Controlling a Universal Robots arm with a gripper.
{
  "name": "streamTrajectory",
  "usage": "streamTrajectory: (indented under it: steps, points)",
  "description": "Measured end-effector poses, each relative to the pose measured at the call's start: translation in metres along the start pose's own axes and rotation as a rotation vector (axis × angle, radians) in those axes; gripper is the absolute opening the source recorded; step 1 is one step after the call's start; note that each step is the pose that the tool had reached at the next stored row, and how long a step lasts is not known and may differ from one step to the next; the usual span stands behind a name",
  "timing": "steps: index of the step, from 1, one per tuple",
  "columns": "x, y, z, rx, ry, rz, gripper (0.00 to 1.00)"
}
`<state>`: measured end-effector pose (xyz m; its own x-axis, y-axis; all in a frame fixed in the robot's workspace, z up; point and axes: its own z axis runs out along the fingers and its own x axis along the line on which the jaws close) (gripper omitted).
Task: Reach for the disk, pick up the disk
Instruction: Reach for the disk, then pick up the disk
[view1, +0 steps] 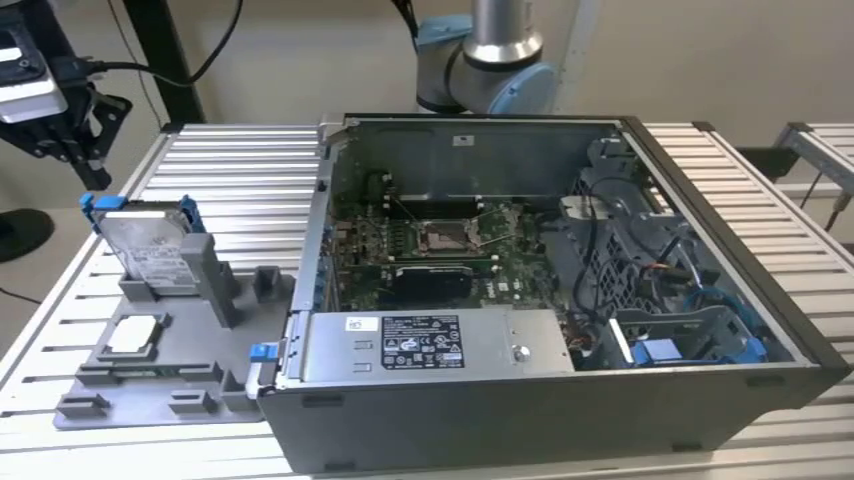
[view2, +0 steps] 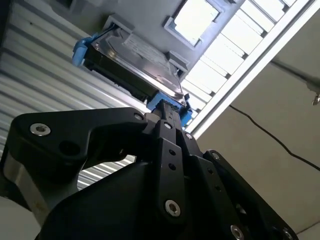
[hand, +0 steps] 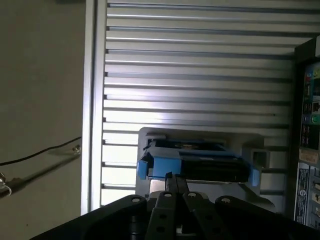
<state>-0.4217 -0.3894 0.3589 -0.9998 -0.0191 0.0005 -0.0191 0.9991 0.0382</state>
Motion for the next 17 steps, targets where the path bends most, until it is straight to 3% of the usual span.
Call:
streamTrajectory:
  steps: [4,11,17]
  points:
    - [0.0061,0.0009,0.0000,0.0000,0.0001,0.000,0.00]
    - [0.0065,0.0009,0.0000,0.0000,0.0001,-0.004,0.00]
    - [0.0065,0.0009,0.0000,0.0001,0.0038,-0.100,0.00]
